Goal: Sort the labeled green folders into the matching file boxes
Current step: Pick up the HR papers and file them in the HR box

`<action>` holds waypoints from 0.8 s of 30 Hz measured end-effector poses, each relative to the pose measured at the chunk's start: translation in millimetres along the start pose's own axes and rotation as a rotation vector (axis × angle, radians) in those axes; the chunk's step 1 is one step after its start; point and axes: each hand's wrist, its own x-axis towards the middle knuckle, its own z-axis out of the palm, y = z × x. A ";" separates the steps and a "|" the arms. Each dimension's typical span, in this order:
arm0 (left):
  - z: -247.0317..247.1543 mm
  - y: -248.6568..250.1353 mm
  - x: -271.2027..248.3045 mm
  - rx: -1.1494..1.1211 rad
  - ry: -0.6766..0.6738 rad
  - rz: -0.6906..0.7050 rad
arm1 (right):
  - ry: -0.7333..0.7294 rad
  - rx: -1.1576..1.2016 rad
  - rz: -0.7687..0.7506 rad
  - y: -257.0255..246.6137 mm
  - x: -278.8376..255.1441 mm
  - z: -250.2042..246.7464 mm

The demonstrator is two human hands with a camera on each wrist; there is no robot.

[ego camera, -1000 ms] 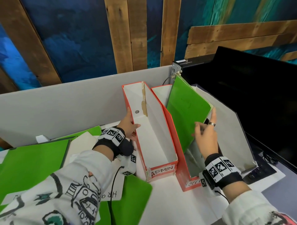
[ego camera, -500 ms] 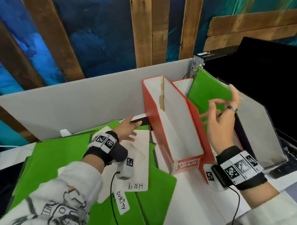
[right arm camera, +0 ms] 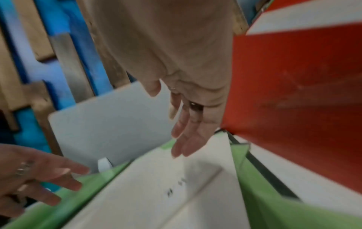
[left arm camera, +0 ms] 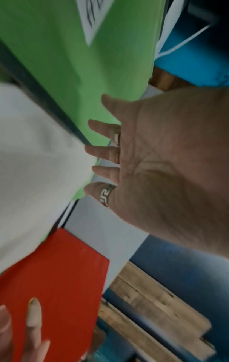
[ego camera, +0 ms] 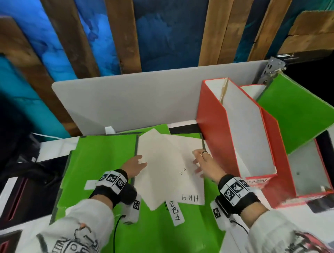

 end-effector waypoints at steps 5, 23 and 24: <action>24.6 -47.5 3.8 0.248 0.000 -0.089 | 0.041 -0.008 0.203 32.2 28.7 32.5; 25.6 -66.6 10.8 0.301 -0.118 -0.050 | 0.370 0.166 0.238 61.8 60.8 55.8; 24.2 -66.2 11.7 0.321 -0.112 -0.041 | 0.407 0.128 0.244 65.7 59.4 51.4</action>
